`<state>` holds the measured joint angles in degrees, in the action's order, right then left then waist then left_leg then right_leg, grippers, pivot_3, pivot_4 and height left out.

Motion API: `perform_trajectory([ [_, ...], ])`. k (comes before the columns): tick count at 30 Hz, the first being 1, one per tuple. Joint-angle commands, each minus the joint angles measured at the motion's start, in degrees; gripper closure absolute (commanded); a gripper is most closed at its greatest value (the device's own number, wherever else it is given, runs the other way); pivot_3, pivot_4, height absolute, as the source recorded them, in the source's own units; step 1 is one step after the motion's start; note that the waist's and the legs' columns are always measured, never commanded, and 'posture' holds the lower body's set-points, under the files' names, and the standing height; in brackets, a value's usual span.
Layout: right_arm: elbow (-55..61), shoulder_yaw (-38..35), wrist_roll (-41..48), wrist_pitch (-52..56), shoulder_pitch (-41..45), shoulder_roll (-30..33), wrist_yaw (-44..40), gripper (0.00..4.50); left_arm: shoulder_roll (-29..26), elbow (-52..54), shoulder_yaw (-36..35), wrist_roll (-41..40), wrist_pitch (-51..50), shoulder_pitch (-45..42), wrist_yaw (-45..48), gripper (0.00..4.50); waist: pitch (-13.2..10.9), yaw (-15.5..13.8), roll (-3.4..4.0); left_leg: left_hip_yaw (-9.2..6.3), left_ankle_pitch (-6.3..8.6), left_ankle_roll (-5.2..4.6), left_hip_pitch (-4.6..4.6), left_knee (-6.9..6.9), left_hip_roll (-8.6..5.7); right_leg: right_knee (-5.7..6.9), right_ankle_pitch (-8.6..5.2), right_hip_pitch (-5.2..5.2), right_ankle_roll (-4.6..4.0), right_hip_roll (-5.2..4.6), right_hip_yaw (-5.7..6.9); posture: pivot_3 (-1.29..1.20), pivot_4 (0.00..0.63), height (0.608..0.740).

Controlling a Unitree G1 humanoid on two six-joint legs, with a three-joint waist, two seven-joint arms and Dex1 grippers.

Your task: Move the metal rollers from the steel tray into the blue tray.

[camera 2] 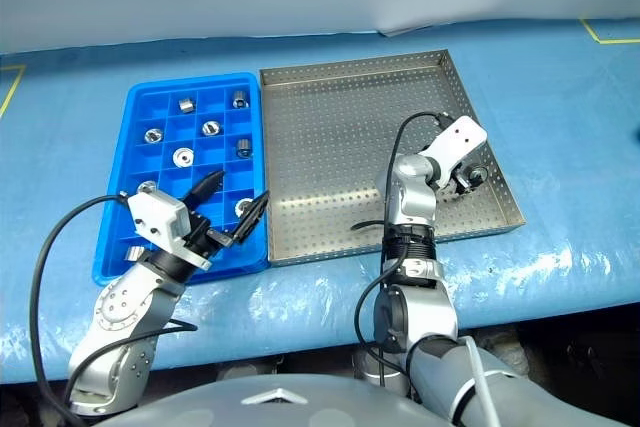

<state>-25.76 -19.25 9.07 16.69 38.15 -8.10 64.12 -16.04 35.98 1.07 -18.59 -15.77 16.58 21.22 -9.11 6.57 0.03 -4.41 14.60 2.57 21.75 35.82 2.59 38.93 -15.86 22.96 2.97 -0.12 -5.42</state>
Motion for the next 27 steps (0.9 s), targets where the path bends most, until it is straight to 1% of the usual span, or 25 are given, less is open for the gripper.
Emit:
perform_trajectory([
  [1, -0.3, -1.0, 1.0, -2.4, 5.0, -5.4, 2.2, 0.03, -0.1, 2.2, -0.2, -0.2, 0.5, 0.0, -0.2, 0.00, 0.0, 0.0, 0.00, 0.00, 0.00, 0.00, 0.00, 0.00, 0.00, 0.00, 0.00, 0.00, 0.00, 0.01, 0.00, 0.00, 0.150, 0.740],
  [4, -2.8, -1.4, 1.5, -4.2, 5.8, -5.1, 3.5, 0.61, 0.0, 1.9, -0.1, -0.1, 0.6, 0.0, -0.2, 0.00, 0.0, 0.1, 0.03, 0.02, 0.00, 0.00, 0.00, 0.00, 0.00, 0.00, 0.00, 0.00, 0.00, 0.01, -0.02, 0.00, 0.150, 0.740],
  [10, -6.5, -0.8, 0.3, -6.5, 6.7, -3.8, 5.1, 2.58, 0.2, 1.6, -0.1, -0.1, 1.0, 0.5, -0.3, 0.00, 0.0, -0.1, 0.03, 0.02, 0.00, 0.00, 0.00, -0.01, 0.00, -0.01, 0.00, 0.00, 0.00, 0.01, -0.02, 0.02, 0.150, 0.740],
  [16, -5.9, 0.8, -1.6, -6.9, 5.8, -3.6, 5.4, 4.49, 0.5, 1.6, -0.5, 0.0, 1.5, 1.6, -0.7, 0.00, 0.0, -0.7, 0.04, 0.01, 0.00, 0.00, 0.00, -0.02, 0.00, 0.00, 0.00, 0.00, 0.00, 0.01, -0.02, 0.03, 0.150, 0.740],
  [20, -4.2, 2.7, -3.0, -6.1, 5.3, -4.2, 4.9, 4.49, 0.4, 1.8, -0.8, -0.3, 1.7, 2.0, -0.6, 0.00, 0.0, -1.2, 0.04, 0.02, 0.00, 0.00, -0.01, -0.01, 0.00, 0.00, 0.00, 0.00, 0.00, 0.01, -0.02, 0.03, 0.150, 0.740],
  [22, -2.1, 4.0, -1.9, -3.7, 5.1, -5.6, 2.8, 4.49, 0.2, 1.8, -1.6, -0.9, 1.2, 1.8, -0.6, 0.00, 0.0, -1.4, 0.04, 0.02, 0.00, 0.00, 0.00, -0.01, 0.00, -0.01, 0.00, 0.00, 0.00, 0.01, -0.02, 0.03, 0.150, 0.740],
  [24, 2.3, 6.0, 1.3, -0.3, 4.2, -7.0, -3.3, 4.49, 0.0, 1.7, -2.5, -1.5, 0.5, 1.1, -0.7, 0.00, 0.0, -1.5, 0.06, 0.02, 0.00, 0.00, 0.00, -0.02, 0.01, -0.01, 0.00, 0.01, 0.00, 0.01, -0.02, 0.02, 0.150, 0.740],
  [25, 5.4, 8.1, 2.7, 2.1, 3.3, -6.9, -7.6, 4.49, -0.2, 1.5, -2.9, -1.8, 0.2, 0.6, -0.7, 0.00, 0.0, -1.4, 0.08, 0.02, 0.00, 0.00, 0.00, -0.01, 0.00, -0.01, 0.00, 0.01, 0.00, 0.00, -0.02, 0.01, 0.150, 0.740],
  [27, 13.8, 14.1, 7.4, 6.9, 0.3, -4.9, -21.5, 4.13, -0.5, 0.5, -3.8, -2.3, -1.1, -1.3, -0.9, 0.00, -0.1, -1.3, 0.13, 0.01, 0.00, 0.00, -0.01, -0.01, 0.01, 0.00, 0.00, 0.02, 0.00, 0.02, -0.01, 0.00, 0.150, 0.740],
])
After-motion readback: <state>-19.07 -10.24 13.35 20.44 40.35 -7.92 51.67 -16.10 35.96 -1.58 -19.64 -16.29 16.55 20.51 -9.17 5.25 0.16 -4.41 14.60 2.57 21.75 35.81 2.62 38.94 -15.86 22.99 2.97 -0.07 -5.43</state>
